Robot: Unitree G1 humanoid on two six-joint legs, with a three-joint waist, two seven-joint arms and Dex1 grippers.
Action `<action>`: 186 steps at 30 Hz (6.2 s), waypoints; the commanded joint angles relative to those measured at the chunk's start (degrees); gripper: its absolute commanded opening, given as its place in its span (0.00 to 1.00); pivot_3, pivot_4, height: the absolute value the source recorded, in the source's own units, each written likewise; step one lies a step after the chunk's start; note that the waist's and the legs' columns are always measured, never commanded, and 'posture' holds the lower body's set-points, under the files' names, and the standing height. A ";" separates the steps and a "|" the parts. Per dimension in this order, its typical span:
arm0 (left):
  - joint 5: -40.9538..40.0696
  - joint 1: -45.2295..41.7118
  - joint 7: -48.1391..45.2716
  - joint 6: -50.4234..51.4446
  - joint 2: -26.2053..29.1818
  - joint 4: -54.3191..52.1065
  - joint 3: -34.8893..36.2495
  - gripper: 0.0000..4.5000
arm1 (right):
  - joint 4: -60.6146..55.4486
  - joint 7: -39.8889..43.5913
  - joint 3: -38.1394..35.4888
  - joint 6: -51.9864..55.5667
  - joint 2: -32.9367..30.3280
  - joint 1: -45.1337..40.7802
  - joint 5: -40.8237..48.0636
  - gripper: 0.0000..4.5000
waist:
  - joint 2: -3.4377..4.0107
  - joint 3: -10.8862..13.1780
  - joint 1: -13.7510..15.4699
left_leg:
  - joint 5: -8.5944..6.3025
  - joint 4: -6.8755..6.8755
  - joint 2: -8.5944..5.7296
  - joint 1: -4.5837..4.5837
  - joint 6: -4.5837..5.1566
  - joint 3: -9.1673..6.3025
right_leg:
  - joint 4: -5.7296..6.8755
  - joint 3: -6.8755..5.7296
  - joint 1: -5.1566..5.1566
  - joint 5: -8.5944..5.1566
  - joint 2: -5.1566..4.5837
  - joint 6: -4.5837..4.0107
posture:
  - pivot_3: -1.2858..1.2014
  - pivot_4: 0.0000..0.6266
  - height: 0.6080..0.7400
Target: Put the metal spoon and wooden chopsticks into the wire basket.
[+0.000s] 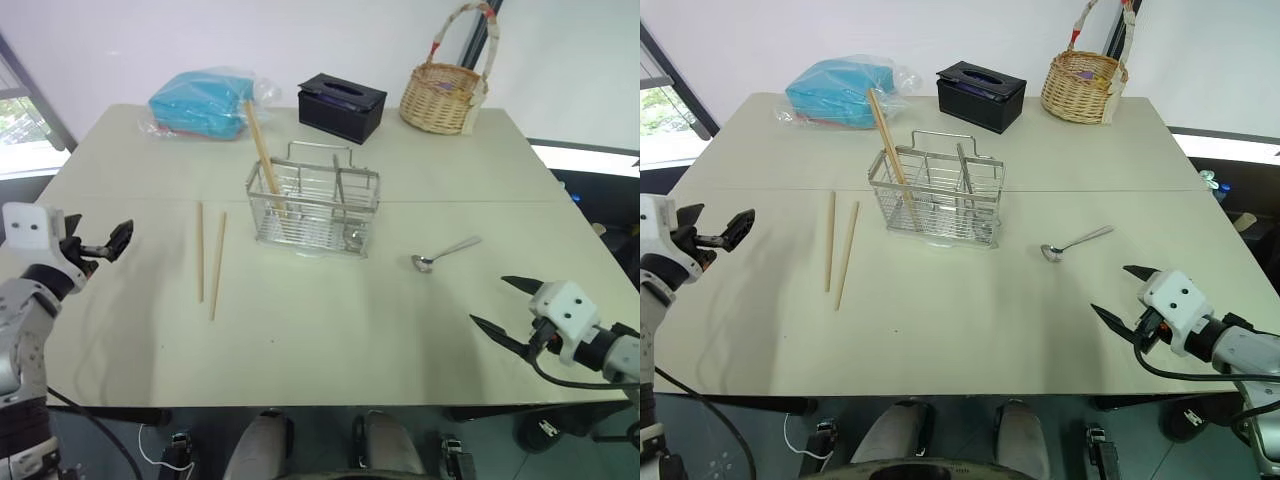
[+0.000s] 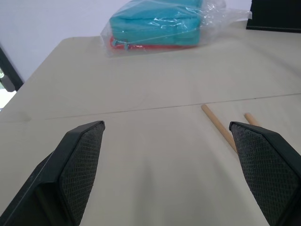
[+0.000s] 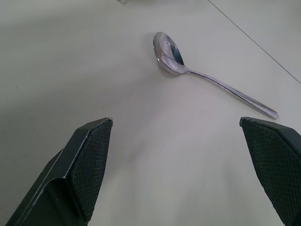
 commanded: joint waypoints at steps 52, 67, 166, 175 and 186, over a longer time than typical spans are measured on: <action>-24.03 -21.59 -31.71 20.02 18.63 -18.52 -19.01 1.00 | 88.74 26.91 49.71 -39.15 4.02 -88.10 -39.87 0.99 | 0.37 0.69 -2.01 | 0.30 -0.21 -0.06 0.05 -0.47 0.01 | -0.21 0.07 0.05 0.16 0.46 0.21 | 0.52 0.24 0.40; -25.58 -23.05 -27.91 21.90 18.02 -19.33 -18.38 1.00 | 91.00 22.74 47.20 -38.87 7.40 -87.52 -40.52 0.88 | 0.33 0.69 -2.13 | 0.32 -0.14 0.00 0.18 -0.47 -0.04 | 0.23 0.12 -0.01 0.22 0.65 0.12 | 0.52 0.24 0.40; -17.24 -34.32 -29.52 14.53 14.35 -6.58 -19.68 1.00 | 19.48 -4.60 21.97 27.61 21.55 -68.51 15.15 0.01 | 0.00 0.49 -1.84 | 0.31 -0.08 -0.01 -0.02 -0.42 -0.20 | 0.33 0.20 -0.22 0.28 0.66 0.10 | 0.52 0.24 0.40; -17.06 -33.45 -28.54 14.68 14.97 -6.45 -18.57 1.00 | 17.82 -6.83 19.98 28.70 21.29 -68.84 15.11 0.66 | 0.01 0.50 -1.85 | 0.32 -0.07 0.02 0.05 -0.42 -0.22 | 0.41 0.19 -0.20 0.28 0.71 0.09 | 0.52 0.24 0.40; -13.73 -42.80 -0.98 21.82 10.59 12.46 -7.59 1.00 | 8.13 12.35 13.73 35.42 6.29 -70.31 28.19 0.66 | -0.02 0.49 -1.50 | 0.31 -0.10 0.02 0.04 -0.41 -0.29 | 0.33 0.08 -0.12 0.28 0.71 0.10 | 0.52 0.24 0.40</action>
